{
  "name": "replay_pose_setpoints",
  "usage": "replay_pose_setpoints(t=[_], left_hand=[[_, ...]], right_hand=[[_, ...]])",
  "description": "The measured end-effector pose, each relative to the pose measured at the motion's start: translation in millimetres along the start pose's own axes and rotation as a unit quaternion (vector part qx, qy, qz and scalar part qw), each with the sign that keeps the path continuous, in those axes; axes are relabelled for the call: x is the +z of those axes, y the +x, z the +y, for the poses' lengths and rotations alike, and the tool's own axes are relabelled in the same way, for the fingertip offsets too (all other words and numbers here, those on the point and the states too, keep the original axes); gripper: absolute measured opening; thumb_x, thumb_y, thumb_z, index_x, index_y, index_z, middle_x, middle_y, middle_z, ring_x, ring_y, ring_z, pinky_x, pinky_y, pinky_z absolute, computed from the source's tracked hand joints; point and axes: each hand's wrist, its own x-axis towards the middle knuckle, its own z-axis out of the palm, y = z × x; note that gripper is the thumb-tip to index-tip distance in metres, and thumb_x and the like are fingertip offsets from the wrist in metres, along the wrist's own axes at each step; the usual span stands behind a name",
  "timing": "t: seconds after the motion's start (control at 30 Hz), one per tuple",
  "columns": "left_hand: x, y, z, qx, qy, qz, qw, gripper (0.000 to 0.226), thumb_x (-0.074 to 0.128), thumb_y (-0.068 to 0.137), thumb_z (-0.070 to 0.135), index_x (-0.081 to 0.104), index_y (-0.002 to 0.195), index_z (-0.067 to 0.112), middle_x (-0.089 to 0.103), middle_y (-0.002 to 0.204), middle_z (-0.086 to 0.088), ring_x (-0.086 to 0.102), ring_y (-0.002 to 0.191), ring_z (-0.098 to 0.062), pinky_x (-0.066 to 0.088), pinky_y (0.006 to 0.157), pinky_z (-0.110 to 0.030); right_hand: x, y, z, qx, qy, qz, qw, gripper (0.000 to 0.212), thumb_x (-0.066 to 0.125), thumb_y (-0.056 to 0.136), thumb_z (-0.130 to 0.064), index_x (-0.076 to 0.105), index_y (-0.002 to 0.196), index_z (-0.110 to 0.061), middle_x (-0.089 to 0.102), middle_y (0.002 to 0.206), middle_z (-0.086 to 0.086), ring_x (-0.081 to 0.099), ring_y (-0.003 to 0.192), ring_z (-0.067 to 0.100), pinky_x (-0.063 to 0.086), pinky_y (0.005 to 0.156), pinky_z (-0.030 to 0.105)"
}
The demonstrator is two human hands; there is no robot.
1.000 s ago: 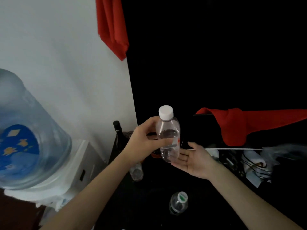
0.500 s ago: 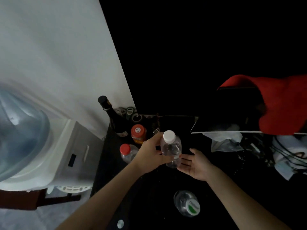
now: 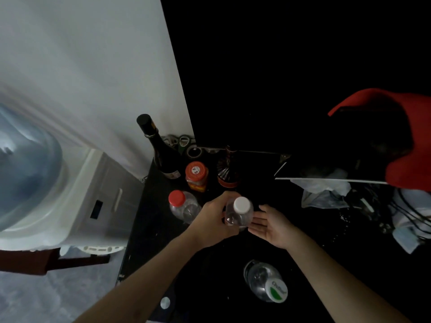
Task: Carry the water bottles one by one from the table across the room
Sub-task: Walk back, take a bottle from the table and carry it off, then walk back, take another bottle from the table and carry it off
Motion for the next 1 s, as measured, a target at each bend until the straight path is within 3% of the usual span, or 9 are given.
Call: replay_pose_setpoints(t=[0.1, 0.23, 0.43, 0.57, 0.67, 0.73, 0.83, 1.0], left_hand=[[-1.8, -1.1, 5.2, -0.007, 0.032, -0.011, 0.999, 0.080, 0.080, 0.076, 0.023, 0.043, 0.147, 0.021, 0.055, 0.133, 0.014, 0.054, 0.119, 0.005, 0.048, 0.104, -0.023], [-13.7, -9.1, 15.8, 0.001, 0.099, -0.019, 0.995, 0.101, 0.083, 0.077, 0.017, 0.023, 0.159, 0.020, 0.034, 0.157, 0.005, 0.033, 0.143, -0.006, 0.033, 0.119, -0.028], [-34.9, -53.5, 60.4, 0.000, 0.167, 0.054, 0.984, 0.076, 0.071, 0.088, 0.029, 0.033, 0.154, 0.027, 0.023, 0.165, 0.005, 0.028, 0.151, -0.019, 0.039, 0.118, -0.043], [-53.6, -84.7, 87.7, 0.004, 0.254, 0.083, 0.964, 0.077, 0.048, 0.088, 0.064, 0.032, 0.156, 0.032, 0.014, 0.170, 0.006, 0.014, 0.157, -0.019, 0.029, 0.122, -0.049], [-70.2, -104.9, 109.7, -0.006, 0.358, 0.093, 0.929, 0.080, 0.036, 0.088, 0.068, 0.026, 0.159, 0.031, 0.005, 0.172, 0.004, -0.001, 0.159, -0.020, 0.012, 0.128, -0.047], [-78.3, -122.9, 124.8, -0.029, 0.414, 0.122, 0.902, 0.088, 0.020, 0.080, 0.071, 0.026, 0.158, 0.031, 0.001, 0.172, 0.001, -0.004, 0.159, -0.023, 0.005, 0.128, -0.047], [-87.9, -154.0, 139.2, -0.062, 0.440, 0.145, 0.884, 0.077, 0.029, 0.092, 0.067, 0.024, 0.159, 0.029, -0.006, 0.172, -0.001, -0.008, 0.159, -0.027, -0.001, 0.127, -0.050], [-99.7, -225.3, 134.1, -0.073, 0.460, 0.186, 0.865, 0.082, 0.019, 0.094, 0.076, 0.015, 0.162, 0.030, -0.014, 0.171, -0.001, -0.016, 0.157, -0.026, -0.009, 0.125, -0.053]], right_hand=[[0.4, -10.8, -0.1, -0.007, -0.035, 0.007, 0.999, 0.037, 0.043, 0.105, -0.031, 0.063, 0.103, -0.001, 0.065, 0.115, 0.021, 0.062, 0.109, 0.032, 0.048, 0.097, 0.043], [3.8, -38.4, -8.6, -0.044, -0.118, 0.030, 0.992, 0.038, 0.043, 0.105, -0.031, 0.063, 0.115, 0.000, 0.066, 0.117, 0.016, 0.061, 0.112, 0.031, 0.050, 0.095, 0.042], [16.8, -107.4, -28.4, -0.105, -0.224, 0.027, 0.968, 0.036, 0.045, 0.103, -0.031, 0.064, 0.119, -0.007, 0.068, 0.115, 0.009, 0.063, 0.110, 0.025, 0.052, 0.089, 0.039], [25.9, -163.8, -29.0, -0.162, -0.318, 0.039, 0.933, 0.036, 0.046, 0.101, -0.035, 0.064, 0.121, -0.011, 0.067, 0.122, 0.008, 0.063, 0.109, 0.022, 0.051, 0.098, 0.040], [36.0, -202.0, -25.3, -0.243, -0.412, 0.073, 0.875, 0.037, 0.047, 0.100, -0.033, 0.062, 0.124, -0.008, 0.065, 0.121, 0.017, 0.062, 0.109, 0.027, 0.047, 0.103, 0.044], [45.4, -228.2, -18.6, -0.312, -0.483, 0.095, 0.813, 0.043, 0.047, 0.100, -0.035, 0.054, 0.137, -0.015, 0.061, 0.129, 0.009, 0.057, 0.114, 0.021, 0.044, 0.099, 0.034], [63.4, -264.6, 1.0, -0.377, -0.550, 0.108, 0.738, 0.062, 0.046, 0.101, -0.038, 0.027, 0.157, -0.020, 0.035, 0.158, 0.006, 0.034, 0.144, 0.023, 0.031, 0.110, 0.032], [91.0, -307.0, 56.9, -0.454, -0.630, 0.155, 0.611, 0.066, 0.044, 0.102, -0.041, 0.017, 0.160, -0.024, 0.010, 0.168, 0.002, 0.009, 0.153, 0.024, 0.020, 0.122, 0.040]])
